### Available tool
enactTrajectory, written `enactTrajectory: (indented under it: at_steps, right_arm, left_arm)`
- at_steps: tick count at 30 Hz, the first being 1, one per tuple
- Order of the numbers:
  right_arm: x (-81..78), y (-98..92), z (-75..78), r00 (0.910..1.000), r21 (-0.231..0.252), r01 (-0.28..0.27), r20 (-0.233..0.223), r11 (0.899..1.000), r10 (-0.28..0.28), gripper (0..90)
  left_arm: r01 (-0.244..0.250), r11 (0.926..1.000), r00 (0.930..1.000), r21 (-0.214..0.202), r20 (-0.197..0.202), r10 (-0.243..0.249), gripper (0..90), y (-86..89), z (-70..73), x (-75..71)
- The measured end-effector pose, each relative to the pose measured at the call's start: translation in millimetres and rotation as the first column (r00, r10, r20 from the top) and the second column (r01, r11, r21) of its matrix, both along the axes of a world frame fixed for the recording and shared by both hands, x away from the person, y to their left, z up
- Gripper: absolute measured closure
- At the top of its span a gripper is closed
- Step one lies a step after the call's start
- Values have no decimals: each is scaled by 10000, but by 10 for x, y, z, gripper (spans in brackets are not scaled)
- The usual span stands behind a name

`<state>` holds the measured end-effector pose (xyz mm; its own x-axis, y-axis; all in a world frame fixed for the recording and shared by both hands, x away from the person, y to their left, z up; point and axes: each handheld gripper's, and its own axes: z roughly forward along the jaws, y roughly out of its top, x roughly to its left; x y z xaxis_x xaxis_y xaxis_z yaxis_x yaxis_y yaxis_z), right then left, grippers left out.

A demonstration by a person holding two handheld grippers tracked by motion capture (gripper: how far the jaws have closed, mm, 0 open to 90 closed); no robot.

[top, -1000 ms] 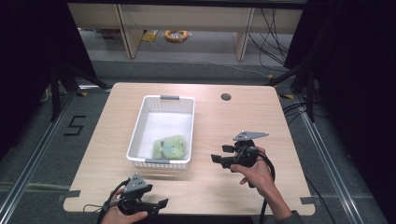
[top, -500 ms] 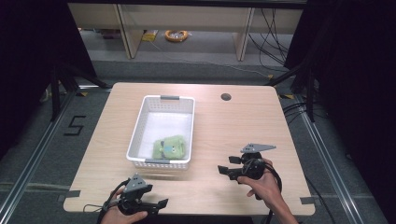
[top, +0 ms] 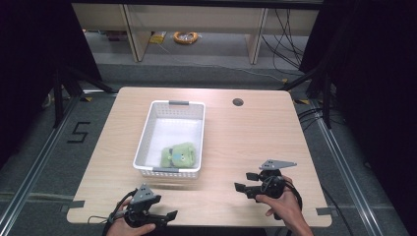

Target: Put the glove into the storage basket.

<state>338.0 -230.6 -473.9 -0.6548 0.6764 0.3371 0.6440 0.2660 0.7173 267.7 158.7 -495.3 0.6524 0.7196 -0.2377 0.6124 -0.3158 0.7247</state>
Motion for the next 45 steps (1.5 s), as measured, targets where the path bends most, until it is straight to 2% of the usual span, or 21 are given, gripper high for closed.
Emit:
enactTrajectory:
  at_steps: [1,2,3,4,5,6,7,8,9,12,13,16,17,21,23,24,25,29,31,37,45]
  right_arm:
    - [-46,5,-9,9991,125,194,-384,9997,-189,311]
    - [-32,-23,-27,10000,-44,-6,15,10000,6,311]
    - [-77,-14,-29,9990,141,199,-404,9997,-193,310]
    - [-74,-46,-51,10000,-31,40,-46,10000,-40,309]
    - [-112,-34,-49,9990,102,220,-402,9997,-215,306]
    - [-113,-61,-70,9999,-22,64,-139,10000,-64,302]
    - [-150,-52,-66,9988,99,225,-446,9997,-221,297]
    - [-144,-82,-84,9999,-129,74,-82,9999,-75,294]
    - [-184,-76,-80,9987,-105,229,-448,9997,-233,291]
    - [-212,-108,-133,9999,-137,40,-122,9999,-42,276]
    - [-254,-97,-134,9987,-60,229,-445,9997,-232,272]
    - [-303,-115,-167,9992,-57,237,-318,9997,-239,260]
    - [-295,-135,-188,10000,-263,35,79,9996,-33,254]
    - [-376,-133,-203,10000,-477,-29,18,9989,30,236]
    - [-419,-125,-209,10000,-496,-10,-73,9988,6,236]
    - [-436,-115,-224,10000,-460,-56,-70,9989,52,235]
    - [-434,-126,-231,9995,-701,-176,258,9974,194,233]
    - [-477,-107,-255,9993,-697,-340,115,9970,349,225]
    - [-495,-114,-246,9989,-1080,-274,342,9938,312,223]
    - [-502,-115,-260,9992,-908,-376,104,9952,387,221]
    - [-503,-118,-265,9995,-1073,-115,284,9942,146,221]
  left_arm:
    - [-129,9998,9999,-142,-11,129,183,-14,-4,-7]
    - [-85,9997,9999,-224,-71,83,183,-16,-6,-6]
    - [-91,9995,10000,-308,-32,90,183,-26,-11,-8]
    - [44,9998,10000,-169,-26,-45,183,-17,-8,-5]
    - [207,9998,9998,-56,-57,-207,183,-10,-3,-4]
    - [70,9996,9999,-275,-101,-73,183,-30,-8,-12]
    - [-49,9994,10000,-350,-89,46,183,-42,-16,-19]
    - [114,9996,9998,-266,-141,-118,183,-35,-8,-17]
    - [149,9995,9998,-271,-115,-152,183,-37,-10,-17]
    - [268,9995,9995,-148,-132,-270,183,-28,-9,-15]
    - [259,9995,9996,-159,-125,-261,183,-30,-12,-17]
    - [224,9997,9997,-30,-35,-224,183,-38,-22,-22]
    - [351,9994,9993,-50,-137,-352,183,-36,-22,-19]
    - [215,9994,9997,-262,-96,-218,183,-61,-42,-27]
    - [387,9992,9992,94,-97,-386,184,-36,-38,-15]
    - [286,9996,9995,-32,-146,-286,183,-48,-40,-20]
    - [208,9995,9997,-231,-84,-210,183,-63,-46,-28]
    - [230,9995,9997,-196,-81,-232,183,-66,-52,-28]
    - [231,9995,9993,-212,-284,-237,184,-66,-50,-29]
    - [317,9994,9995,136,-37,-316,183,-54,-56,-20]
    - [333,9994,9994,-93,-90,-334,184,-66,-57,-27]
